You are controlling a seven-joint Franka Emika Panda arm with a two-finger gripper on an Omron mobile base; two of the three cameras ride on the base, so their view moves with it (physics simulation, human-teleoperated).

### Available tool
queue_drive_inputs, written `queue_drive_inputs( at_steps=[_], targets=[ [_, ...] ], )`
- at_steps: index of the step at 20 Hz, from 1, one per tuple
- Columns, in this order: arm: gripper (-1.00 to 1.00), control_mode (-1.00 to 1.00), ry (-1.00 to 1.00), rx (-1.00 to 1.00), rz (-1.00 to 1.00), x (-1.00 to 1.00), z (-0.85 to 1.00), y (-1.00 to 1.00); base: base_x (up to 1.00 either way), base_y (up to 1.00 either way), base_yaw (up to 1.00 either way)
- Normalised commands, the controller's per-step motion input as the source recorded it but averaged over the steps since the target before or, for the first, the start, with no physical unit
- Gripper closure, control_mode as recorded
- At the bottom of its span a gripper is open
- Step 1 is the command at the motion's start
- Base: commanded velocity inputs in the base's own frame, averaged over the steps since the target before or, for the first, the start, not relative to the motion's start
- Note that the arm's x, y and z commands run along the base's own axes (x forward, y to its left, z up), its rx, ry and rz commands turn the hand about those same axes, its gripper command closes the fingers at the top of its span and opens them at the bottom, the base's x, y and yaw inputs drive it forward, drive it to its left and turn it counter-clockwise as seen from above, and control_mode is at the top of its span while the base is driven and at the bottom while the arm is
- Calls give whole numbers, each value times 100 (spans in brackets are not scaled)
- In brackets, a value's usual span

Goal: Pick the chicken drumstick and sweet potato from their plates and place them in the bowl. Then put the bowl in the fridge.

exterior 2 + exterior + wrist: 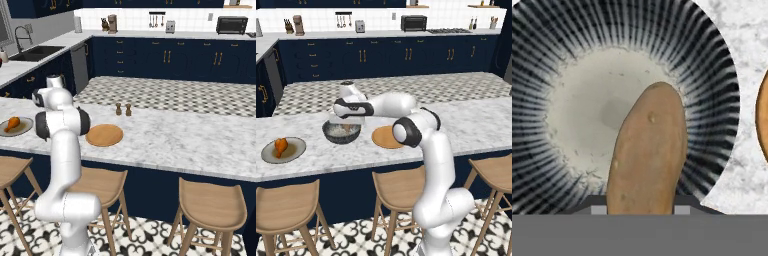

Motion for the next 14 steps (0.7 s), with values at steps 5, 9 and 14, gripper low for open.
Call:
queue_drive_inputs(
  at_steps=[5,9,14],
  targets=[
    [100,-100,1,-2,0,6,-47,1,0,0,0],
    [100,-100,0,0,0,0,-27,-2,0,0,0],
    [-100,-100,0,0,0,-7,-15,-8,0,0,0]
  ],
)
